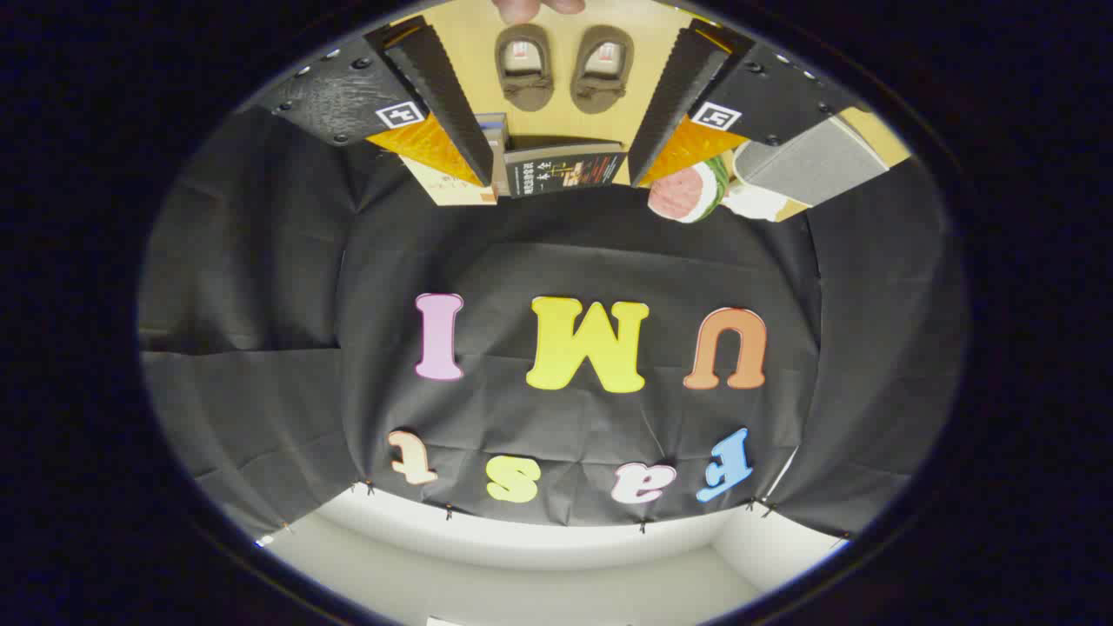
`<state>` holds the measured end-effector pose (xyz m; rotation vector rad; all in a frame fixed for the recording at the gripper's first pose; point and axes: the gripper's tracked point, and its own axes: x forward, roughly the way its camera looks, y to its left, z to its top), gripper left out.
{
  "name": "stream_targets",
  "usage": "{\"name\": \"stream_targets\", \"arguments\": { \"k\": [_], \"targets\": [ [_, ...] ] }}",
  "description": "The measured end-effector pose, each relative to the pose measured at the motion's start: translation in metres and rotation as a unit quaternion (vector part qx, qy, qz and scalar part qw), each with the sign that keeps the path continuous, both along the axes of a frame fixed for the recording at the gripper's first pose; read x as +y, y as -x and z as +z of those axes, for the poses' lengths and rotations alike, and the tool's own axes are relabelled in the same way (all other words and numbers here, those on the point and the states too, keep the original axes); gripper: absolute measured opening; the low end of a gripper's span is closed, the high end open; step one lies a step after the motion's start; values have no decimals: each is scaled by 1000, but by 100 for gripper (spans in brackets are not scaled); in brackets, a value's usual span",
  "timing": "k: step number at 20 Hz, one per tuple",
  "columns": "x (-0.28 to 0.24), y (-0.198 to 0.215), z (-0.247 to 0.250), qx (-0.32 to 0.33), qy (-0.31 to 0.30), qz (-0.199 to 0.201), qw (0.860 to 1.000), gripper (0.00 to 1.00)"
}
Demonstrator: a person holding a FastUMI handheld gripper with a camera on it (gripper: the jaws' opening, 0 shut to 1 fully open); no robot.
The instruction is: Open the storage box then place both shoes into the box .Put the left shoe in first, then the right shoe, with the right side of both shoes facing outward in a uniform manner.
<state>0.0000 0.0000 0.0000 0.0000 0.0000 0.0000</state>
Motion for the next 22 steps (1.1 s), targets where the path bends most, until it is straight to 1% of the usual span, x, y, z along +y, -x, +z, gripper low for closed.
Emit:
{"name": "stream_targets", "arguments": {
  "k": [13,22],
  "targets": [
    [9,-7,3,1,-6,18,1000,95],
    [2,-13,8,-7,-11,19,1000,95]
  ]
}}
